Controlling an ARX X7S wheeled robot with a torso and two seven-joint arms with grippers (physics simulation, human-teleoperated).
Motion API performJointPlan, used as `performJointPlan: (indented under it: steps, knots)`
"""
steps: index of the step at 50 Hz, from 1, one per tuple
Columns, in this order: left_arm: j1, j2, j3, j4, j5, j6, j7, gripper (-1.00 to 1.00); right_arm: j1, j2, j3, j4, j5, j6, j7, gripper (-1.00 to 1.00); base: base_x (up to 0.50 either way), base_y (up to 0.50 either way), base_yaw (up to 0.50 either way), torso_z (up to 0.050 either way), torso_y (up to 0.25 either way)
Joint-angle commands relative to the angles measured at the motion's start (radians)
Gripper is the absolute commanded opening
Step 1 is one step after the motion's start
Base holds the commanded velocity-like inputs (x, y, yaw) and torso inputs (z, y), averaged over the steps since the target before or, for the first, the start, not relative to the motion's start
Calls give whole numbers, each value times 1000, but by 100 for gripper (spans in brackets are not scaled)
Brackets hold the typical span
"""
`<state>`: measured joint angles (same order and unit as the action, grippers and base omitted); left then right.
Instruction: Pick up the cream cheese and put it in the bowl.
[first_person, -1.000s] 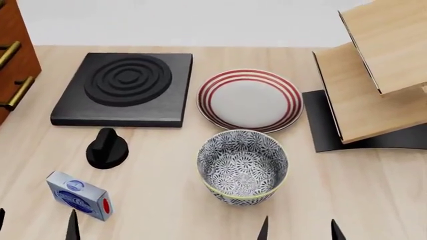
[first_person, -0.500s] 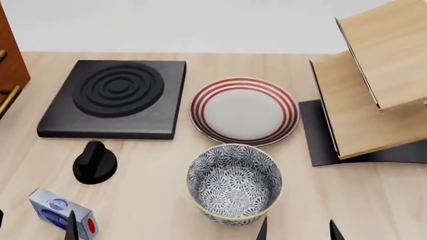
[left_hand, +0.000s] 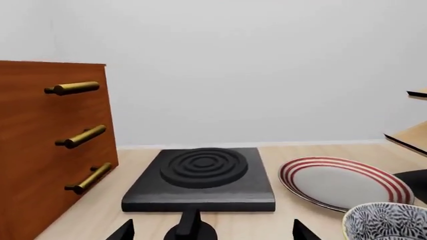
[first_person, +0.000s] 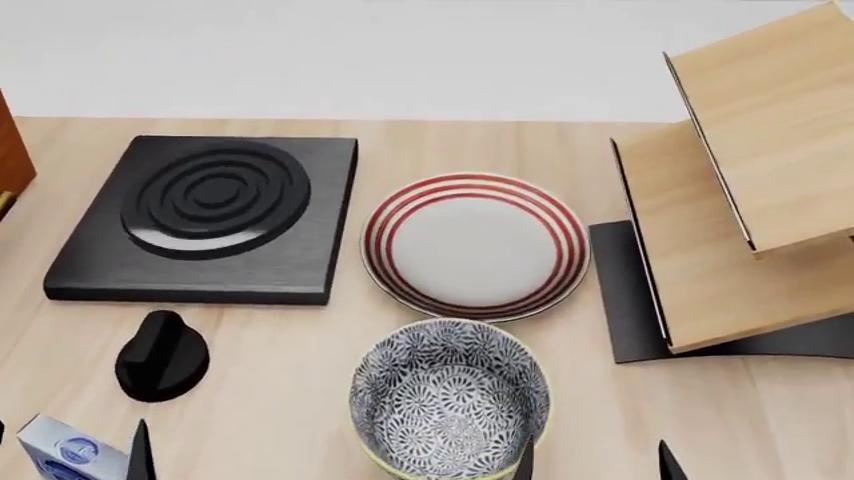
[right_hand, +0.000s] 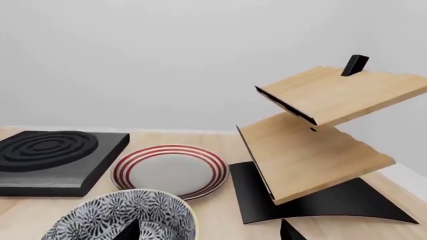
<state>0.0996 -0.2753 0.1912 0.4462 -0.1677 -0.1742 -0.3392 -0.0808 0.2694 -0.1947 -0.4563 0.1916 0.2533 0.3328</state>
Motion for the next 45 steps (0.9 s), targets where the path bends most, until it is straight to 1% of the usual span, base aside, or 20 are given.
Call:
performJointPlan:
  steps: [1, 9, 10, 12, 17, 18, 21, 22, 24, 26, 30, 31, 32, 33, 34, 35, 36, 37, 45]
  knots:
    - [0, -2, 5, -16, -2, 14, -3, 100, 2, 4, -3, 2, 5, -1, 4, 100, 133, -51, 0, 0, 0]
    - [0, -5, 8, -12, -16, 3, 0, 100, 3, 7, -2, -1, 10, 1, 8, 100, 133, -51, 0, 0, 0]
    - [-8, -9, 5, 24, -19, -38, -10, 100, 2, 8, -2, -2, 12, 1, 7, 100, 133, -51, 0, 0, 0]
    - [0, -7, 9, -6, -12, -1, -6, 100, 1, 9, -3, -4, 11, 1, 9, 100, 131, -53, 0, 0, 0]
    - [3, -7, 10, -11, -6, 11, -11, 100, 0, 11, -2, -2, 14, -4, 10, 100, 133, -81, 0, 0, 0]
    - [-2, -11, 7, 18, -16, -22, -15, 100, -1, 11, -3, -2, 14, -5, 11, 100, 129, -86, 0, 0, 0]
    - [1, -8, 9, -13, -11, 9, -13, 100, 0, 11, -3, 4, 14, -8, 11, 100, 133, -86, 0, 0, 0]
    - [-8, -15, 4, 45, -21, -55, -25, 100, 0, 11, -3, 4, 14, -8, 11, 100, 129, -86, 0, 0, 0]
    - [-9, -16, 4, 48, -22, -58, -26, 100, -1, 12, -3, 5, 15, -9, 11, 100, 131, -88, 0, 0, 0]
    - [5, -9, 8, -17, -10, 20, -16, 100, -1, 12, -3, 4, 16, -10, 12, 100, 133, -88, 0, 0, 0]
    - [4, -9, 10, -26, -9, 27, -17, 100, -1, 13, -6, 6, 14, -12, 15, 100, 130, -88, 0, 0, 0]
    - [-4, -17, 5, 28, -26, -33, -23, 100, -2, 13, -6, 7, 14, -14, 15, 100, 133, -86, 0, 0, 0]
    - [-5, -18, 5, 30, -26, -36, -24, 100, -2, 14, -6, 8, 14, -14, 15, 100, 133, -86, 0, 0, 0]
    - [4, -12, 10, -16, -13, 18, -19, 100, 1, 12, -4, 12, 20, -14, 14, 100, 133, -86, 0, 0, 0]
    - [4, -12, 10, -19, -12, 20, -19, 100, 1, 13, -5, 12, 20, -14, 14, 100, 133, -86, 0, 0, 0]
    - [-5, -18, 4, 24, -25, -29, -27, 100, 1, 13, -8, 10, 18, -13, 15, 100, 129, -86, 0, 0, 0]
    - [-5, -18, 4, 26, -26, -31, -28, 100, 1, 14, -8, 10, 18, -13, 15, 100, 129, -86, 0, 0, 0]
    - [5, -12, 9, -24, -15, 27, -20, 100, -2, 15, -10, 6, 14, -12, 17, 100, 133, -82, 0, 0, 0]
    - [6, -14, 13, -29, -14, 34, -22, 100, -3, 17, -8, 8, 21, -16, 19, 100, 135, -86, 0, 0, 0]
